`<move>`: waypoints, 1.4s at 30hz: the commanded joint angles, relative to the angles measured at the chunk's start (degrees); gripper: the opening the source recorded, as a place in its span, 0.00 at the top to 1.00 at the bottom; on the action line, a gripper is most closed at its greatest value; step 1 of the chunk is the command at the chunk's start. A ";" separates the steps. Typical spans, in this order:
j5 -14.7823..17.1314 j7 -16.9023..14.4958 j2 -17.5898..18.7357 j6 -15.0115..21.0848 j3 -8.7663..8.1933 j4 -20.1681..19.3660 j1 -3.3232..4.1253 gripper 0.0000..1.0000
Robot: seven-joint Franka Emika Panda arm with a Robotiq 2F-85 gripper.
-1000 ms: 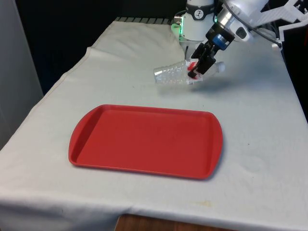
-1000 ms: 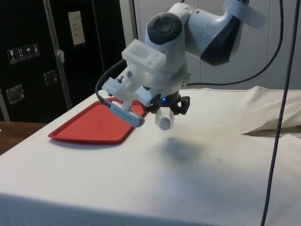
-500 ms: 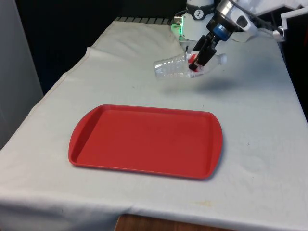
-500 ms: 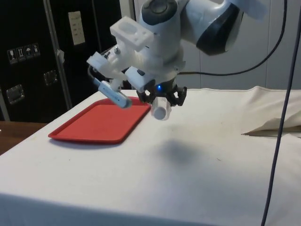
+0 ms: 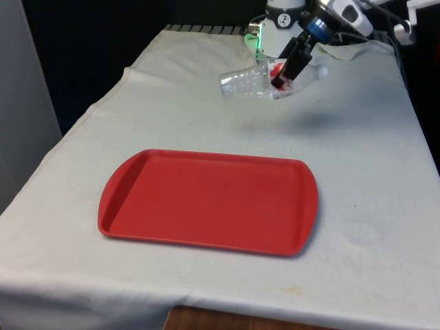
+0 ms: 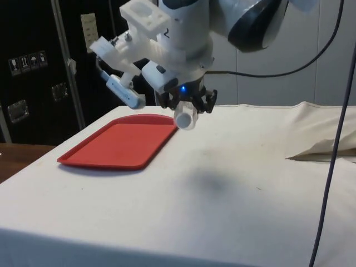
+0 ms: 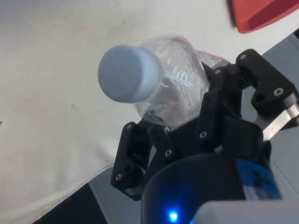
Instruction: Place the bottle upright on the tray.
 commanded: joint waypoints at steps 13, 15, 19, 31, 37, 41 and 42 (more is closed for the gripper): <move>5.04 -3.90 -2.46 -3.27 0.11 2.06 0.06 0.65; 5.73 -4.35 -2.75 -3.72 0.11 2.35 0.06 0.65; 6.19 -4.64 -3.15 -4.18 0.11 2.92 0.06 0.65; 10.37 -7.45 -4.64 -7.56 0.23 5.33 0.11 0.65; 12.09 -8.71 -5.96 -9.22 0.23 6.47 0.17 0.65; 12.78 -9.28 -6.59 -9.91 0.23 6.88 0.17 0.65; 13.01 -9.40 -6.82 -10.03 0.23 6.99 0.17 0.65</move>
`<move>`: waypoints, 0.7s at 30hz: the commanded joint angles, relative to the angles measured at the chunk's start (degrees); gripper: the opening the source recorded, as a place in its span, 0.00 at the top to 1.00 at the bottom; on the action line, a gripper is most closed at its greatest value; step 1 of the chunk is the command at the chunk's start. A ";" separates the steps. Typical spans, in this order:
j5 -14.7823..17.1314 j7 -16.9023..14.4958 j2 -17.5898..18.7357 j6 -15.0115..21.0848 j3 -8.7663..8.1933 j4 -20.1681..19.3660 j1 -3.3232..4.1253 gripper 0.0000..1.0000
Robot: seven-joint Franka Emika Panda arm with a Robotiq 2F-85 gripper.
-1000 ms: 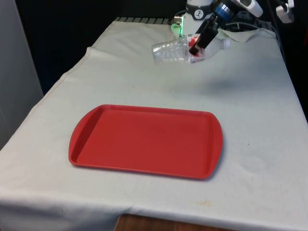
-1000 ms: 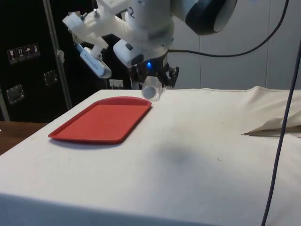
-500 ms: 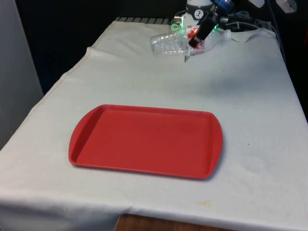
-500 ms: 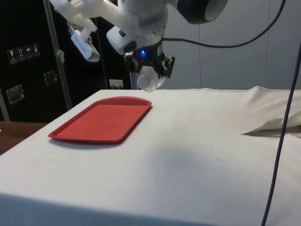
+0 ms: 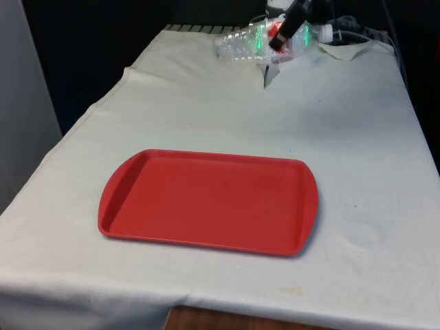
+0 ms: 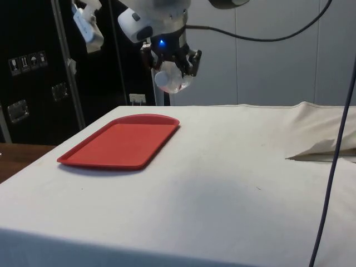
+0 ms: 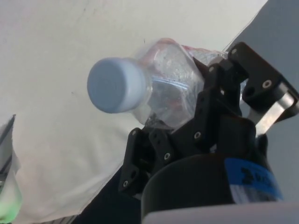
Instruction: Place the bottle upright on the tray.
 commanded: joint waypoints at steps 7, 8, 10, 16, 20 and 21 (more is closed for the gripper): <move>1.89 -1.15 -1.03 -1.60 0.00 1.15 0.06 0.65; 2.06 -1.20 -1.03 -1.66 0.00 1.32 0.06 0.65; 2.64 -1.49 -1.26 -2.12 0.00 1.83 0.06 0.65; 3.38 -1.72 -1.55 -2.98 0.00 2.75 0.06 0.65; 4.18 -1.95 -1.66 -3.90 -0.06 3.95 0.06 0.65; 4.35 -2.01 -1.60 -4.01 -0.06 4.24 0.00 0.65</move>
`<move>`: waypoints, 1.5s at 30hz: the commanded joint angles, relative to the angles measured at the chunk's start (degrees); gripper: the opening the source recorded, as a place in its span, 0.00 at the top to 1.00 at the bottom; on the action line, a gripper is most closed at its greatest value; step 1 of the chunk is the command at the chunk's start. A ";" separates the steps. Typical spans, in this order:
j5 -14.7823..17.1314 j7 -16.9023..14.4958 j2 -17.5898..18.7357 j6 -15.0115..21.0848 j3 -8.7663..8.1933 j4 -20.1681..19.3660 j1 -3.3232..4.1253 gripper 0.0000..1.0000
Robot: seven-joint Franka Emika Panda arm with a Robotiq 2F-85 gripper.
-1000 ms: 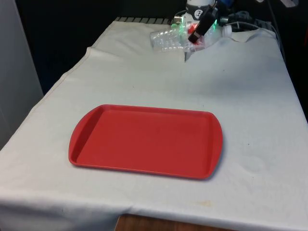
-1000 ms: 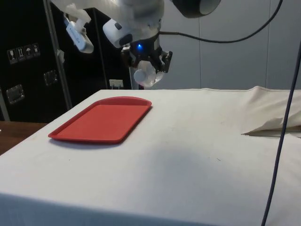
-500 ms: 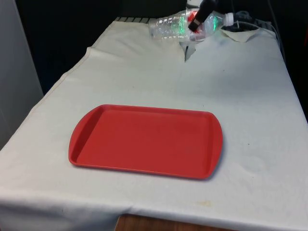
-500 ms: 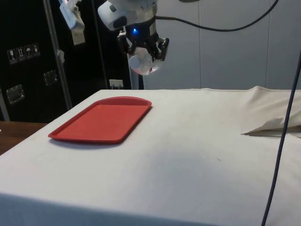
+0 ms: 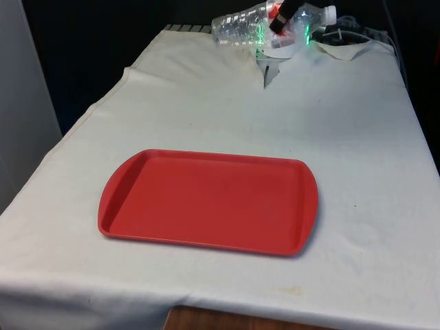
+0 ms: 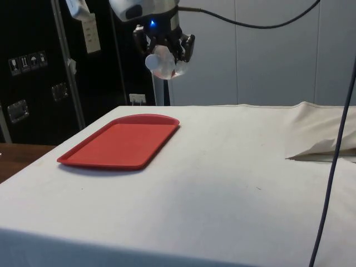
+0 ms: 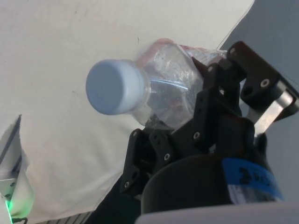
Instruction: Place the bottle upright on the tray.
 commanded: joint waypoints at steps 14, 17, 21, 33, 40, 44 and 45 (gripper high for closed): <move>3.27 -1.03 0.17 -2.01 -0.34 3.61 -0.11 0.65; 3.95 -0.97 0.23 -2.12 -0.40 4.07 -0.17 0.65; 4.76 -0.86 0.11 -2.12 -0.69 4.30 -0.17 0.65; 7.62 -0.63 0.17 -1.78 -1.78 4.81 -0.23 0.65; 9.40 -0.57 0.11 -1.60 -2.41 5.04 -0.29 0.65; 10.43 -0.57 0.06 -1.20 -2.81 5.10 -0.34 0.65; 11.12 -0.63 0.06 -0.92 -3.04 5.16 -0.34 0.65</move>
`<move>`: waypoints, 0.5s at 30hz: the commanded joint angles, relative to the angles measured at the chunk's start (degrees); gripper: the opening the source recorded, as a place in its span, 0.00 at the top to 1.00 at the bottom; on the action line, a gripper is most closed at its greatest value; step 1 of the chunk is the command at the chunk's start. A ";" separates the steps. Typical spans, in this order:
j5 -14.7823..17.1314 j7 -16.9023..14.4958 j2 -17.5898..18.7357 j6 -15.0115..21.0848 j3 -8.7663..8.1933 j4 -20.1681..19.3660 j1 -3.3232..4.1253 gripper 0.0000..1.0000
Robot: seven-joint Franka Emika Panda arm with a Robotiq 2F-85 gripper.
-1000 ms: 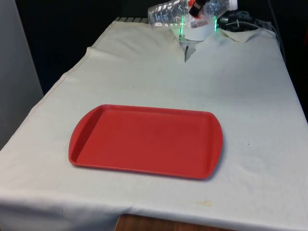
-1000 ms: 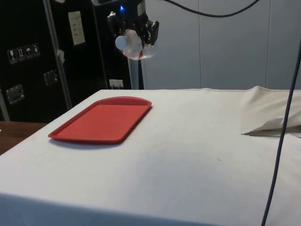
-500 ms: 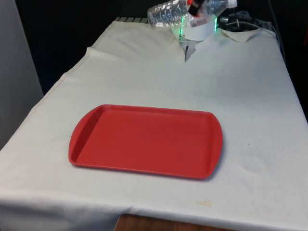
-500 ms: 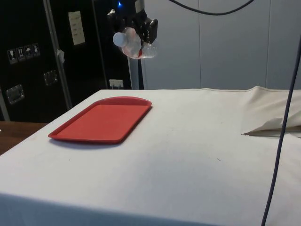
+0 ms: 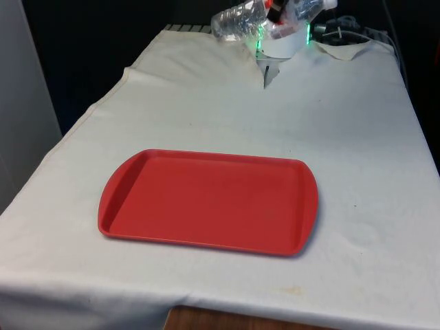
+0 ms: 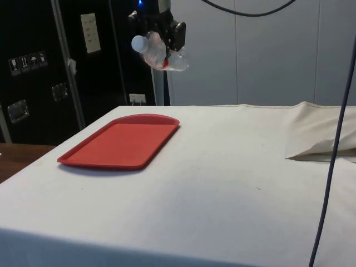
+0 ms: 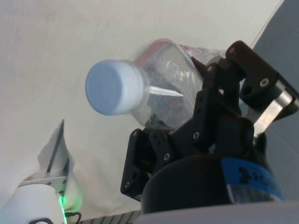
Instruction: Place the bottle upright on the tray.
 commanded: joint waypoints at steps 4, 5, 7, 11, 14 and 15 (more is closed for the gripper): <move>1.60 -0.29 0.00 1.15 -0.46 0.06 -0.06 0.65; 2.35 -0.34 0.00 1.49 -0.63 0.06 -0.11 0.65; 3.15 -0.40 0.00 1.95 -0.80 0.06 -0.11 0.65; 4.24 -0.57 -0.06 2.69 -1.20 0.00 -0.11 0.65; 5.33 -0.74 -0.06 3.38 -1.55 -0.06 -0.11 0.65; 6.13 -0.86 -0.06 3.78 -1.78 -0.06 -0.11 0.65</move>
